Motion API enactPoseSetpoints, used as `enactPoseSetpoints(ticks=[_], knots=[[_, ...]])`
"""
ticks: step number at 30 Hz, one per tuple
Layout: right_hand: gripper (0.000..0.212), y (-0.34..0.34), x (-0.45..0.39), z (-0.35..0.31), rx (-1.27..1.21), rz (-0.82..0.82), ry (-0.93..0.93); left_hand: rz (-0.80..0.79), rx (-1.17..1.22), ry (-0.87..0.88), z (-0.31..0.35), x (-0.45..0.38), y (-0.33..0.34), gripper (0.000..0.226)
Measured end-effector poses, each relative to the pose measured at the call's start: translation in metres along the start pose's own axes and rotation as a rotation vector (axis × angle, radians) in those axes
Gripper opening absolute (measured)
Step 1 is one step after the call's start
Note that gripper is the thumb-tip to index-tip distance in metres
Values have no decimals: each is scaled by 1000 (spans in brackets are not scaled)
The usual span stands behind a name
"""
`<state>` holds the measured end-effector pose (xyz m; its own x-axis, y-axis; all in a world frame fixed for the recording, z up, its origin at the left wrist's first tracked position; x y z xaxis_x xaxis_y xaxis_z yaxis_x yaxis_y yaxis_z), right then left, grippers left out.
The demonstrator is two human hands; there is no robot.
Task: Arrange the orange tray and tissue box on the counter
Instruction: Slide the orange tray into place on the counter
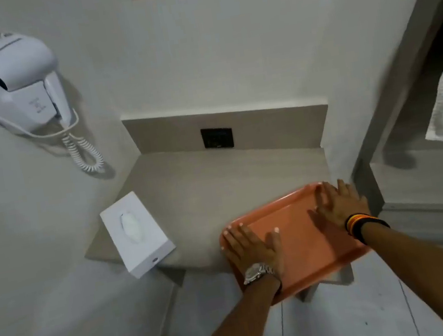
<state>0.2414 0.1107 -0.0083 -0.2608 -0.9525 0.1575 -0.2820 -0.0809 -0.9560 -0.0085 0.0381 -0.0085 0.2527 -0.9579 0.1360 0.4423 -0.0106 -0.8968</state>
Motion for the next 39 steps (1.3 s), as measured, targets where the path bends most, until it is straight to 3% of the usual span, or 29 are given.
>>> enactPoseSetpoints(ticks=[5,10,16,27,39], knots=[[82,5,13,24,-105,-76,149,-120,125,-321,7,12,13,107],[76,9,20,30,-249,-100,197,-135,202,-426,5,10,16,110],[63,11,14,28,-358,-8,278,-99,279,-523,-2,-7,1,105],[61,-8,-26,-42,-607,55,392,61,319,-425,-35,-132,-67,84],[58,14,-98,-128,-801,102,536,-14,352,-201,-57,-317,-98,83]])
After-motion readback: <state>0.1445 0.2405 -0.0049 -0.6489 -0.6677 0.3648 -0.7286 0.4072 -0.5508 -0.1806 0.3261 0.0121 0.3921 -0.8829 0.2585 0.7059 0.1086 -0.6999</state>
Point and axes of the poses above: each hand's wrist, its own x-axis away from the middle knuckle, its own y-axis out of the palm, z = x × y, the point moved 4 cm from there along -x, towards the middle knuckle, and after that the axes turned 5 degrees about z, right-handed, at the moved point
